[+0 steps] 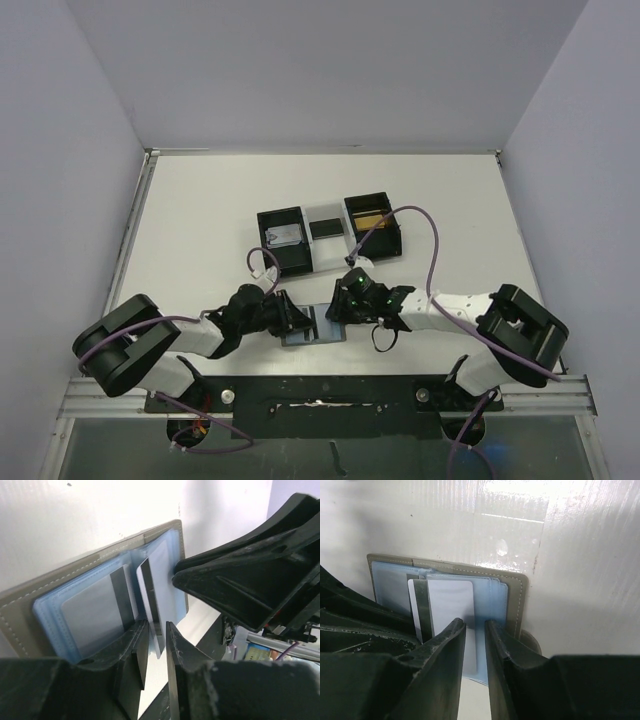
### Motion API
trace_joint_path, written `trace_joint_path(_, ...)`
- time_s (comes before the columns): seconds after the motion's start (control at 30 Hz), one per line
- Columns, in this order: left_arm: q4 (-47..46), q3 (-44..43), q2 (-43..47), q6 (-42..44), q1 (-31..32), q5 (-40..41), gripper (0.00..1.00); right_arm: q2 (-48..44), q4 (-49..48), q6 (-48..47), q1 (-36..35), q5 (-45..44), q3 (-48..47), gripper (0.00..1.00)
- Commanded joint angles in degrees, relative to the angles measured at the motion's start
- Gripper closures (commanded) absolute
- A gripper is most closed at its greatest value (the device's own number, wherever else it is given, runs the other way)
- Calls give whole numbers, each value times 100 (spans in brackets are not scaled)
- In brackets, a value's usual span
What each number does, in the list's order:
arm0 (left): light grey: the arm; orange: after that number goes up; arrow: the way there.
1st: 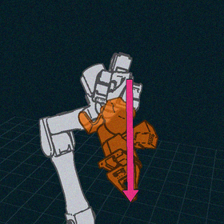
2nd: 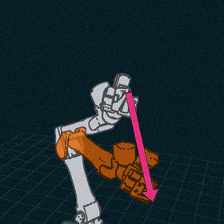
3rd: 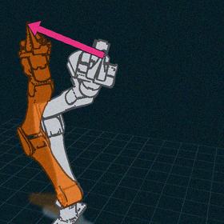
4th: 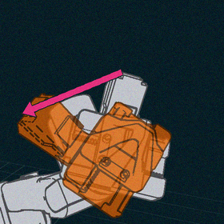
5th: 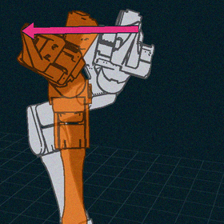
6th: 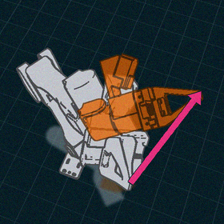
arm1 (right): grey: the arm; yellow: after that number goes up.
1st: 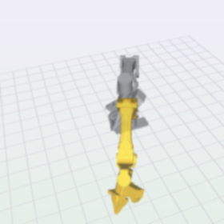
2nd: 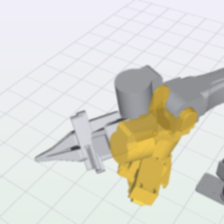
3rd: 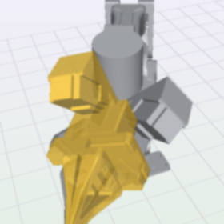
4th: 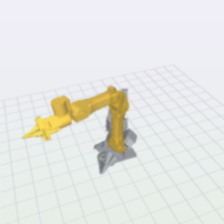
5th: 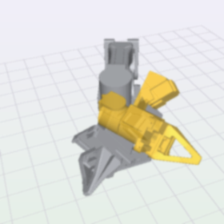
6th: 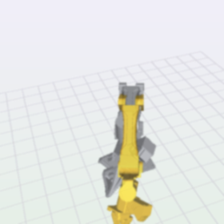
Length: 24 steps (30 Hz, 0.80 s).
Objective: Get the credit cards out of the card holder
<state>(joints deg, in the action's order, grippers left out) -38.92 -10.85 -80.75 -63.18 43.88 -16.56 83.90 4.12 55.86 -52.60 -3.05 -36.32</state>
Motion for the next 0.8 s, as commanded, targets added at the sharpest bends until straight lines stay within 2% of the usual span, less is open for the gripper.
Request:
trace_joint_path(0.0, -921, -27, -155, -197, -15, -43, 78, 13, -98, 374, -64, -121, 357, 75)
trace_joint_path(0.13, -706, -154, -92, -74, -35, -20, 79, -75, -15, 522, -55, -167, 424, 75)
trace_joint_path(0.33, -200, -60, 257, 1, -54, 242, 100, -165, 135, 501, -24, -286, 444, 76)
trace_joint_path(0.53, 271, -72, 603, 188, -64, 274, 100, -175, 416, -1, -29, 47, -43, 75)
trace_joint_path(0.63, 464, -107, 590, 281, -55, 420, 100, -224, 953, -200, -208, -124, -503, 75)
trace_joint_path(0.77, 493, -169, 439, 346, -55, 382, 100, -400, 1128, -348, -291, -243, -841, 75)
